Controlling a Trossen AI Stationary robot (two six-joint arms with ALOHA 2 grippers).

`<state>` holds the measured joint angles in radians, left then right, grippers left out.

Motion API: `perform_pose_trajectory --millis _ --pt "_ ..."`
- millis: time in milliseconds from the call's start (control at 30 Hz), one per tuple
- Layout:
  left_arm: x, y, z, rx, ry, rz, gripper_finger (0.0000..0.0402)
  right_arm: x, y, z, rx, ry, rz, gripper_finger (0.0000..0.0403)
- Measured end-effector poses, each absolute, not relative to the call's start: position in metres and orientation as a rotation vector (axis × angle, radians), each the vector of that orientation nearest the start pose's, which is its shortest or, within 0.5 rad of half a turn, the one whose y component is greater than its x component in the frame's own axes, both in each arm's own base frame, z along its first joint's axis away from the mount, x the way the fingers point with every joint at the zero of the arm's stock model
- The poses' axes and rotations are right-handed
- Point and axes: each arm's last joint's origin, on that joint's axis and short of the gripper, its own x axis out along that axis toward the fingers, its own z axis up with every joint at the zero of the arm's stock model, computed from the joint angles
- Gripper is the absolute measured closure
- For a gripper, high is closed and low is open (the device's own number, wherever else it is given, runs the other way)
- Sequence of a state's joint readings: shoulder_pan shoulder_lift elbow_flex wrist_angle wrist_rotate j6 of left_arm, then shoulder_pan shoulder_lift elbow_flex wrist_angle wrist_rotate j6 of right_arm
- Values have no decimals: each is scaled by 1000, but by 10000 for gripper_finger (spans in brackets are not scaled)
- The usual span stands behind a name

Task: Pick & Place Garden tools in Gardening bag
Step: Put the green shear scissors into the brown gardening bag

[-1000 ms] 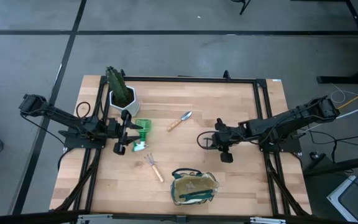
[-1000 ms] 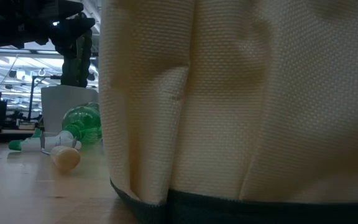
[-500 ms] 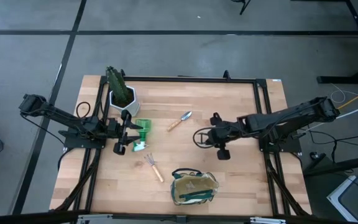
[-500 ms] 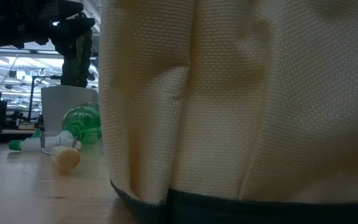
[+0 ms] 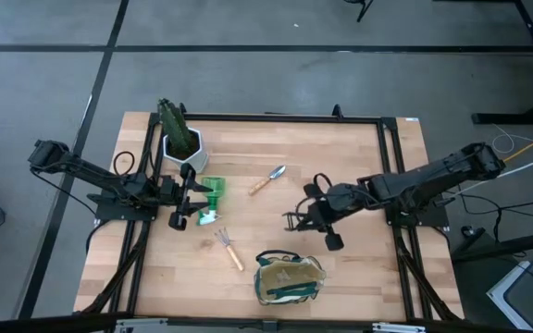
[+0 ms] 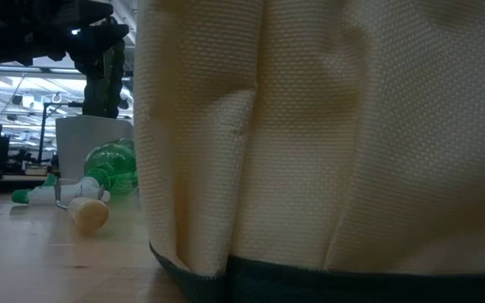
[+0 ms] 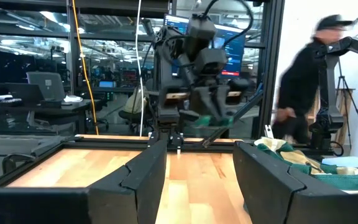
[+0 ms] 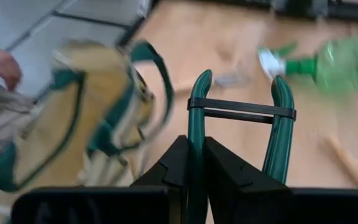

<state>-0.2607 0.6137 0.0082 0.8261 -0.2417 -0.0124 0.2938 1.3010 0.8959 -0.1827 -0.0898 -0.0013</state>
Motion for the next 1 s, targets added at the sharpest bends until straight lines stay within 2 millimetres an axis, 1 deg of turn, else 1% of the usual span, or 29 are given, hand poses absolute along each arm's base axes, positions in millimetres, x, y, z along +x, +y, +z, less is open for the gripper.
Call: perform_pose_trajectory --millis 300,400,633,833,1000 --pt "131 -28 186 -67 -214 -20 219 266 115 284 -61 336 487 361" --pt "131 -28 186 -67 -213 -21 219 266 127 288 -54 262 524 361" --pt "131 -28 186 -67 -213 -20 219 274 155 284 -37 139 594 361" --pt "131 -28 186 -67 -213 -21 219 277 177 279 -18 40 650 361" --pt "131 -28 186 -67 -213 -20 219 281 193 267 12 7 665 361"
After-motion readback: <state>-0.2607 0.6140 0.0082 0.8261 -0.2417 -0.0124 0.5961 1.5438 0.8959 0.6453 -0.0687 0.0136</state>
